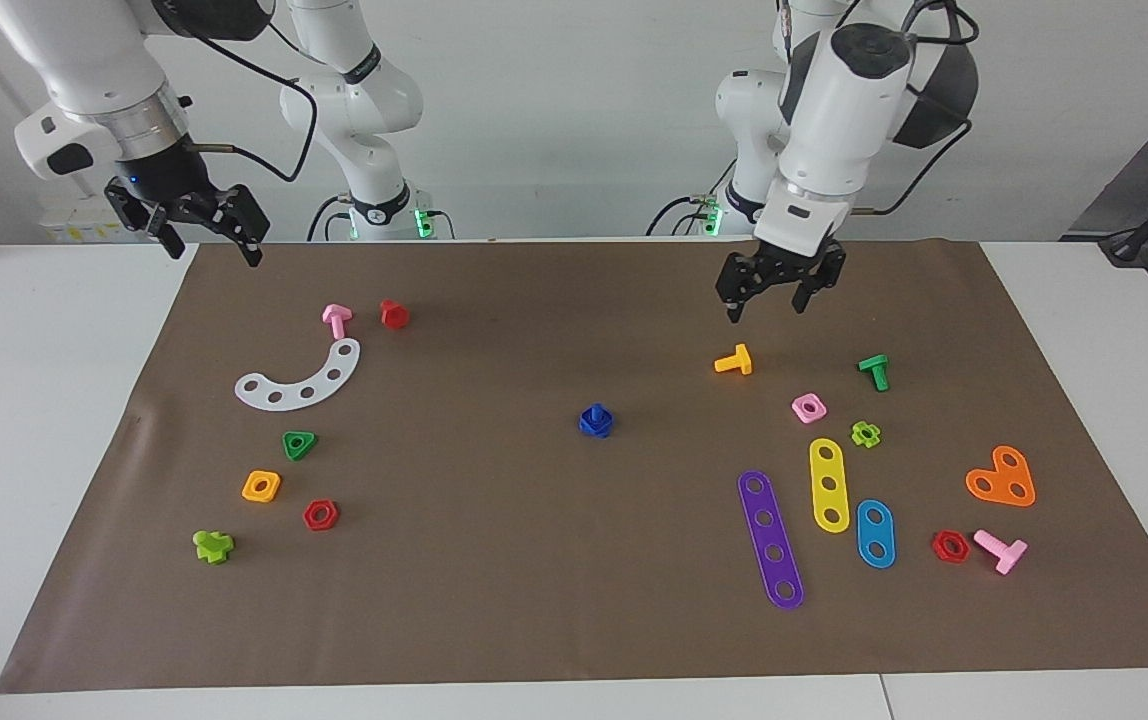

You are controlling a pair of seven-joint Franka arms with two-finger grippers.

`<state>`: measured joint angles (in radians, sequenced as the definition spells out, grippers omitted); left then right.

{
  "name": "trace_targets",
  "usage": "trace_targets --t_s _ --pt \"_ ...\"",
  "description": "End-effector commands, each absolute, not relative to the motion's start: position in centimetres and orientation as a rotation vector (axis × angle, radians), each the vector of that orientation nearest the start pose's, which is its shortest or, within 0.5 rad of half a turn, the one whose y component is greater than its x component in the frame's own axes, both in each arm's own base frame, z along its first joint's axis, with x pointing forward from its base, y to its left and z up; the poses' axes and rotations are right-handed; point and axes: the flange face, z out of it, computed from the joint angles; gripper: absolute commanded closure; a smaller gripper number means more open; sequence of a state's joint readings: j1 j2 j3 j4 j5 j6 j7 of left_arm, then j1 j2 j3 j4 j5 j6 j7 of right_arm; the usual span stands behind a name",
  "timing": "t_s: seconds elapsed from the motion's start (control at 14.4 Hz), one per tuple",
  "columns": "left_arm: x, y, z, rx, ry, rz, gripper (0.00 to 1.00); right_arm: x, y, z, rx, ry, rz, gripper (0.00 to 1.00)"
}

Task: Unscrew and place screws in storage area
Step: 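Reach the left gripper to the blue square nut on the blue bolt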

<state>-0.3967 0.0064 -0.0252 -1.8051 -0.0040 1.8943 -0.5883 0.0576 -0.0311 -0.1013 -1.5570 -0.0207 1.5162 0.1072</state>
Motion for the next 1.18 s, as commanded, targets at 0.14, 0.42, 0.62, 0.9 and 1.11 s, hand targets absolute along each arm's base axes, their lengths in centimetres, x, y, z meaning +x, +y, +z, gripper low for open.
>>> trace_targets --t_s 0.14,0.42,0.62,0.9,1.11 --pt "52.5 -30.9 48.0 -3.196 -0.375 -0.165 0.05 53.1 -2.8 64.5 -3.132 0.199 0.025 0.00" --pt "52.9 -35.3 44.5 -3.203 -0.385 -0.164 0.05 53.1 -2.8 64.5 -3.132 0.199 0.025 0.00" --pt "53.8 -38.1 40.2 -3.184 -0.434 -0.128 0.08 53.1 -2.8 64.5 -3.132 0.199 0.025 0.00" --pt "54.8 -39.6 37.4 -3.175 -0.494 -0.125 0.08 53.1 -2.8 64.5 -3.131 0.202 0.025 0.00" --pt "54.4 -40.5 34.3 -3.162 -0.482 -0.091 0.10 53.1 -2.8 64.5 -3.132 0.199 0.025 0.00"
